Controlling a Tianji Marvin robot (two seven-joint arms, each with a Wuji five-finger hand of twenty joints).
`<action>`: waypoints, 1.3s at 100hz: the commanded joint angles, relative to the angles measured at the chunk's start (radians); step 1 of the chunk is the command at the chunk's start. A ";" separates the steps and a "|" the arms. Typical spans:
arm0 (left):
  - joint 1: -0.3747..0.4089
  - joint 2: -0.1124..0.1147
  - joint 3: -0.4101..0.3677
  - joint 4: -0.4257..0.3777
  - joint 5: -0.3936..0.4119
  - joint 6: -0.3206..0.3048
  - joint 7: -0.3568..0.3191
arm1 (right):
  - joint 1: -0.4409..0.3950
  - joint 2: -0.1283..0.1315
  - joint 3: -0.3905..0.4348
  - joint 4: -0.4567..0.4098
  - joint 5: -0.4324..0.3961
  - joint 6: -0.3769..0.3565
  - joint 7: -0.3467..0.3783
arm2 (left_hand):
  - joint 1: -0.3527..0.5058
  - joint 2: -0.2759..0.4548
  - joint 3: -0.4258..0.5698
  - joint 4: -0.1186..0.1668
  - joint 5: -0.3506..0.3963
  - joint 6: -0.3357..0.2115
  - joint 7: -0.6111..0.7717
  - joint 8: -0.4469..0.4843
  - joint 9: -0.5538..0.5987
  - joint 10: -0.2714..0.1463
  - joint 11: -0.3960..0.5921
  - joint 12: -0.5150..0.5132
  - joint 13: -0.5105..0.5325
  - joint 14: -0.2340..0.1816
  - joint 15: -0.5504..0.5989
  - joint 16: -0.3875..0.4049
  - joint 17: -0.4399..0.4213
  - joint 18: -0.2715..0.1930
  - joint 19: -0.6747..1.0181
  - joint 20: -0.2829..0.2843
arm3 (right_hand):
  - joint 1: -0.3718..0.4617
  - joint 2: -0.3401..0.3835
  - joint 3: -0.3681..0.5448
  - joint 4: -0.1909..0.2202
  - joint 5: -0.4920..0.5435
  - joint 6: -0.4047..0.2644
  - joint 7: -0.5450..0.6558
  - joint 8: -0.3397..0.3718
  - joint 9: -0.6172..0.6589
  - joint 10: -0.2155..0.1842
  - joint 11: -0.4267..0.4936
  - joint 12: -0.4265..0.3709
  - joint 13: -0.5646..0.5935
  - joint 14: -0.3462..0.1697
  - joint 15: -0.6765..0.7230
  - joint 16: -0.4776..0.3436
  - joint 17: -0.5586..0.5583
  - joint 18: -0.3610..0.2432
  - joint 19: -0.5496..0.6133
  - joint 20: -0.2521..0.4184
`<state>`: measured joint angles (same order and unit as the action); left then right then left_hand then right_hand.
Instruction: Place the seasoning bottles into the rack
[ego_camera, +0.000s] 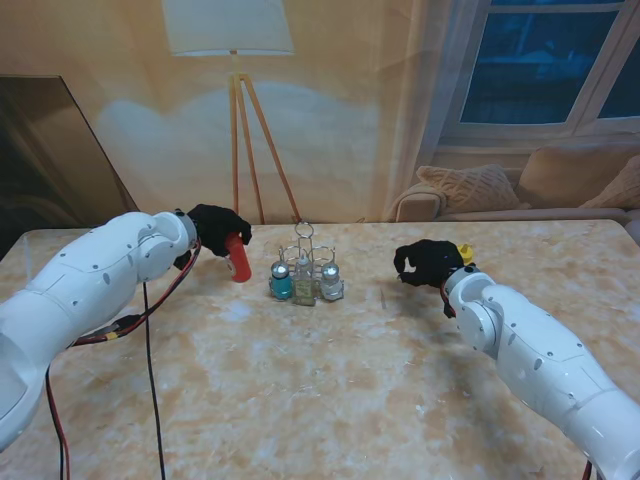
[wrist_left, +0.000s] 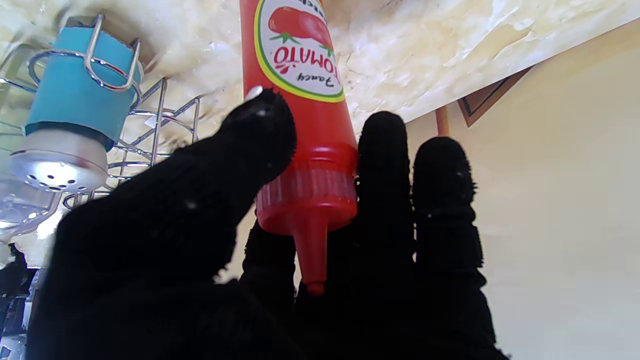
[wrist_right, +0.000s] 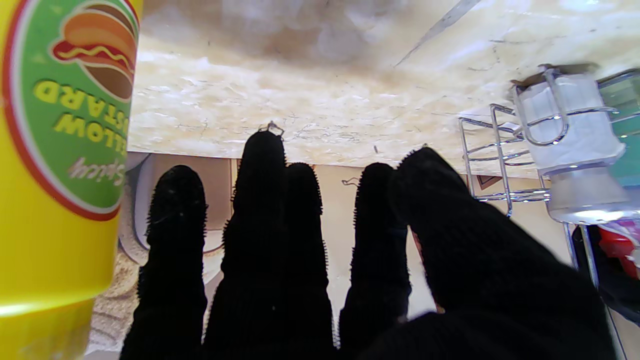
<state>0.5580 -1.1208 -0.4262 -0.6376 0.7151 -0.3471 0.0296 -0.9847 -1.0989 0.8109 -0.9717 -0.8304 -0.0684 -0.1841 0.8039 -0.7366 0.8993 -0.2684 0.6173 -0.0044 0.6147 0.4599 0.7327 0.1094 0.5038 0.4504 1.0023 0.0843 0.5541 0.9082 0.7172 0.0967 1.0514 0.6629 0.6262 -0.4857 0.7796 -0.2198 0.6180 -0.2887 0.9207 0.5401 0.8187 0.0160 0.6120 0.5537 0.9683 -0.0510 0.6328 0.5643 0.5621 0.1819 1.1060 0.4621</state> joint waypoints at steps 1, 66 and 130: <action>0.003 -0.006 0.000 0.001 -0.003 0.006 -0.015 | -0.004 -0.007 -0.004 0.000 0.000 0.001 0.015 | 0.085 0.003 -0.014 -0.024 0.121 -0.030 0.206 0.017 0.059 -0.008 0.051 0.025 0.058 -0.031 -0.002 0.030 0.030 -0.039 0.031 -0.019 | 0.014 -0.019 0.010 0.019 0.018 -0.012 0.015 0.008 0.018 -0.019 0.000 0.003 0.009 -0.010 0.001 -0.002 -0.006 0.006 0.005 0.004; 0.028 0.016 -0.069 -0.062 0.034 0.001 -0.033 | -0.002 -0.009 -0.007 0.005 0.007 -0.003 0.013 | 0.194 0.026 -0.069 0.005 0.202 -0.059 0.392 -0.057 0.333 -0.016 -0.132 0.299 0.121 -0.026 0.027 0.011 0.079 -0.046 0.026 -0.008 | 0.015 -0.020 0.011 0.019 0.021 -0.009 0.017 0.009 0.018 -0.020 0.003 0.003 0.010 -0.010 0.000 -0.003 0.002 0.000 0.000 0.001; -0.009 0.037 -0.151 -0.165 0.049 -0.086 -0.148 | 0.008 -0.009 -0.018 0.016 0.013 -0.008 0.020 | 0.200 0.032 -0.069 0.010 0.204 -0.077 0.397 -0.047 0.337 -0.026 -0.131 0.296 0.117 -0.034 0.028 0.015 0.070 -0.043 0.017 -0.004 | 0.015 -0.020 0.012 0.018 0.020 -0.011 0.017 0.008 0.018 -0.019 0.003 0.002 0.011 -0.011 -0.001 -0.003 0.004 -0.001 -0.001 -0.001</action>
<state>0.5694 -1.0852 -0.5697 -0.7779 0.7613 -0.4187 -0.0971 -0.9759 -1.1006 0.7977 -0.9583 -0.8176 -0.0713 -0.1810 0.8573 -0.8141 0.7488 -0.3022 0.6907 -0.0387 0.7509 0.3377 0.9403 0.1380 0.2703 0.6862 1.1038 0.0838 0.5562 0.9093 0.7969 0.0891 1.0712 0.6626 0.6262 -0.4857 0.7797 -0.2198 0.6181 -0.2887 0.9209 0.5401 0.8187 0.0160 0.6120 0.5537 0.9683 -0.0511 0.6328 0.5643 0.5636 0.1819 1.1059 0.4621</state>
